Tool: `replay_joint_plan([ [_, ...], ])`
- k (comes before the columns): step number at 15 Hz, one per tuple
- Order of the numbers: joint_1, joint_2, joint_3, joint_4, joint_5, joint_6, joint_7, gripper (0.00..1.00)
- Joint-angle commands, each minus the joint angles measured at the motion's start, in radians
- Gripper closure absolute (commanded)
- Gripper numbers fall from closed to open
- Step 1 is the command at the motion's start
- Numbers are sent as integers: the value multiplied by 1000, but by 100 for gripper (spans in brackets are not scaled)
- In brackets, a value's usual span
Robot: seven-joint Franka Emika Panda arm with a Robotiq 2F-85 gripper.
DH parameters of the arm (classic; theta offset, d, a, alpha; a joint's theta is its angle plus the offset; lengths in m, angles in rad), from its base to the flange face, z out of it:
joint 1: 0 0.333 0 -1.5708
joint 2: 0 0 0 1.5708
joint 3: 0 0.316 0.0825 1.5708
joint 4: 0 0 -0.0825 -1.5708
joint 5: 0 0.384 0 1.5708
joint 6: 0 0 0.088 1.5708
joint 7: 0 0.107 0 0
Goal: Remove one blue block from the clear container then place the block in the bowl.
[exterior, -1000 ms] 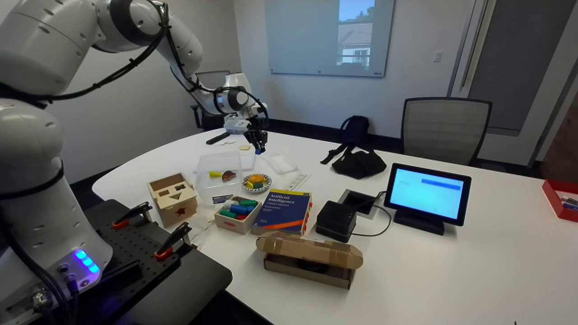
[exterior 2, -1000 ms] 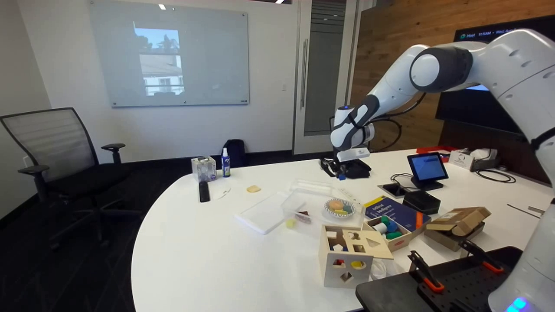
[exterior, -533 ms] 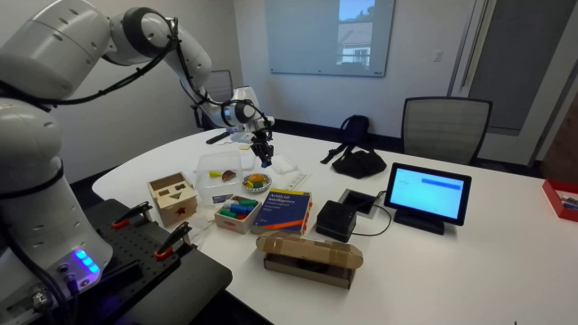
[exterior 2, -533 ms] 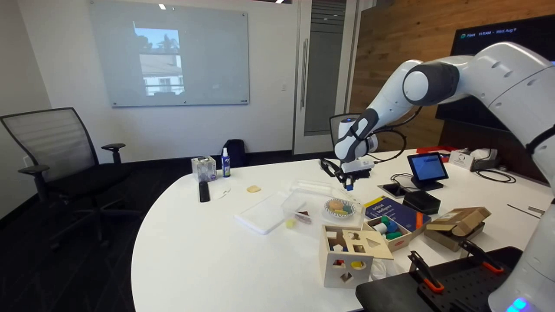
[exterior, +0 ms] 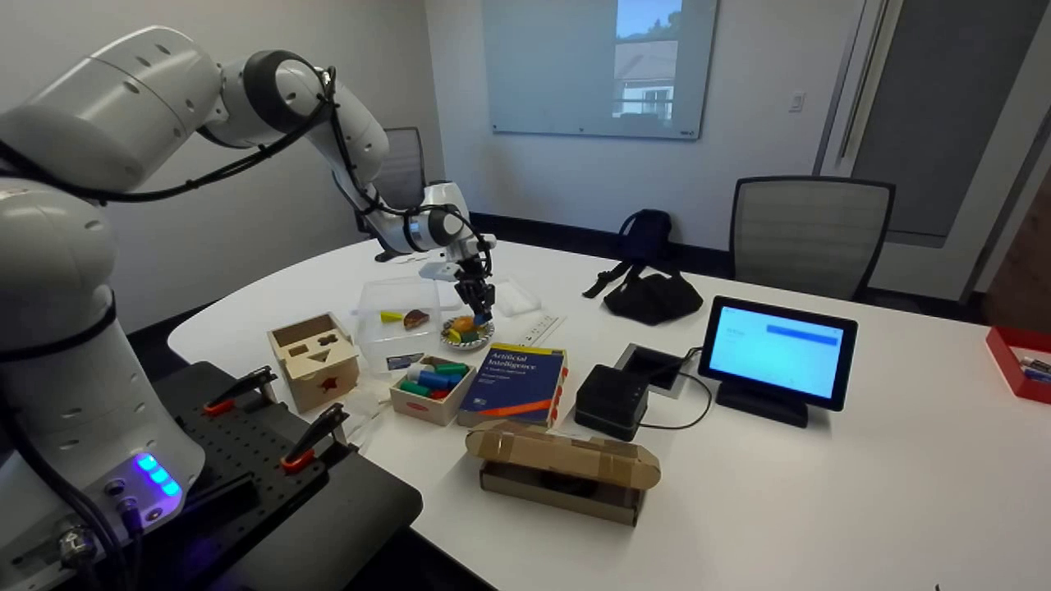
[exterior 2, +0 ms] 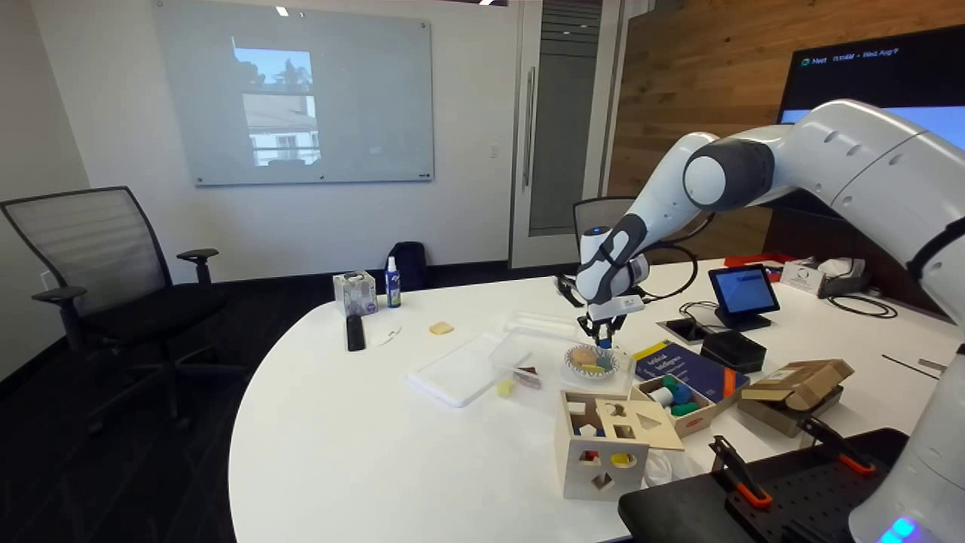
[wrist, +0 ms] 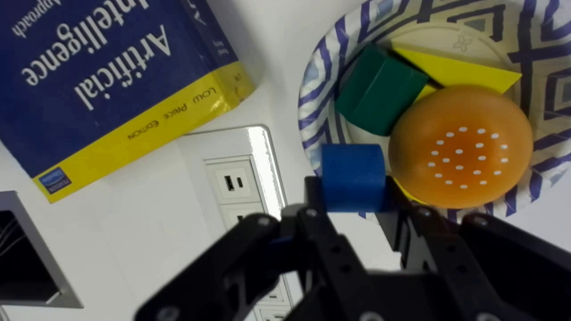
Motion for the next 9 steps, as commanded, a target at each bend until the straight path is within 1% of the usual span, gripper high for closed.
replay_joint_plan([
  [1, 16, 28, -24, 62, -6, -35, 46, 36],
  [2, 16, 22, -24, 59, -5, -35, 47, 27],
  [3, 16, 15, -21, 57, -5, -35, 43, 21],
  [4, 18, 3, -18, 47, -5, -33, 40, 12],
  [6, 16, -70, 17, -10, 0, -36, -2, 0],
  [7, 18, -109, 32, -42, 0, -37, -19, 0],
  [9, 41, -211, 36, -123, -15, -70, -28, 0],
])
